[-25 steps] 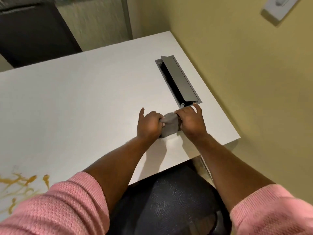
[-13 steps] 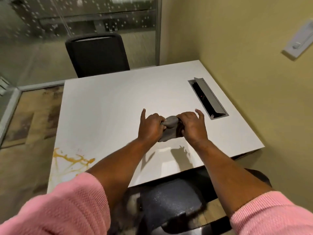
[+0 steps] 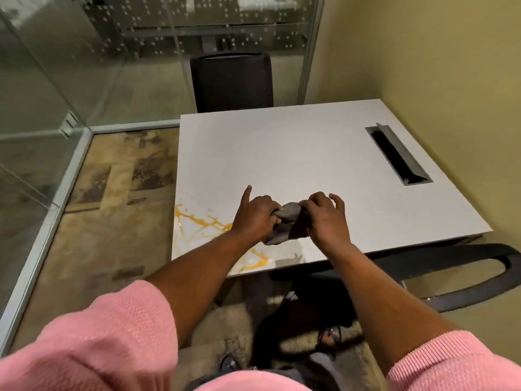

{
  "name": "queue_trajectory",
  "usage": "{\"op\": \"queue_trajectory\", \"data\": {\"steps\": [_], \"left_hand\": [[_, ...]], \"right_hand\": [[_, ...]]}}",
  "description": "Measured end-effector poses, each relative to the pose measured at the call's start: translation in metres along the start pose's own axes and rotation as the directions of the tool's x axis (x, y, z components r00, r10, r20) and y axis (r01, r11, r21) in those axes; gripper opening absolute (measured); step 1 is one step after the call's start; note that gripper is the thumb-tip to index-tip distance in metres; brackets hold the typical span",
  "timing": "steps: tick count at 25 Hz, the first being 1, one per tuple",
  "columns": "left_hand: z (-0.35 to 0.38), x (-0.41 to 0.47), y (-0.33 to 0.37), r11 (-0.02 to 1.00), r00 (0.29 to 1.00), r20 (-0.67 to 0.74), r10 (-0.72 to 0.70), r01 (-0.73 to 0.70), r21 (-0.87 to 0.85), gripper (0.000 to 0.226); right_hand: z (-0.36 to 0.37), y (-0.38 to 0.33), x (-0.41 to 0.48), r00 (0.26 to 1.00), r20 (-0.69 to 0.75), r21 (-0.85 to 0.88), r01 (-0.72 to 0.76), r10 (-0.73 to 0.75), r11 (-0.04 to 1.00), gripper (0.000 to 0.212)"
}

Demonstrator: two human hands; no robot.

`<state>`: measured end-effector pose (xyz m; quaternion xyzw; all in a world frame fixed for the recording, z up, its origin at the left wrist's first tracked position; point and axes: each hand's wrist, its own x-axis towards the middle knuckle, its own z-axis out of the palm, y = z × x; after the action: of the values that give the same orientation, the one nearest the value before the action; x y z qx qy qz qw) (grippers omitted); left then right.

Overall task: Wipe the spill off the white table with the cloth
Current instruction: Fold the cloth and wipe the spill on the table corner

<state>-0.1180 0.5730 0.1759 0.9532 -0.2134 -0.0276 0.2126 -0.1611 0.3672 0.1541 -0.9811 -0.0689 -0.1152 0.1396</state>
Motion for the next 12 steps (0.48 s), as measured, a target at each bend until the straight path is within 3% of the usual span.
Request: {"op": "queue_trajectory", "data": {"steps": [5, 12], "left_hand": [[0.021, -0.059, -0.04, 0.998, 0.994, 0.083, -0.066, 0.065, 0.015, 0.022], [0.071, -0.08, -0.058, 0.983, 0.965, 0.186, -0.183, 0.182, 0.025, 0.026]], "right_hand": [[0.042, -0.039, -0.036, 0.994, 0.111, 0.018, 0.024, -0.026, 1.0, 0.042], [0.091, -0.031, -0.052, 0.952, 0.302, 0.021, 0.037, -0.042, 0.999, 0.042]]}}
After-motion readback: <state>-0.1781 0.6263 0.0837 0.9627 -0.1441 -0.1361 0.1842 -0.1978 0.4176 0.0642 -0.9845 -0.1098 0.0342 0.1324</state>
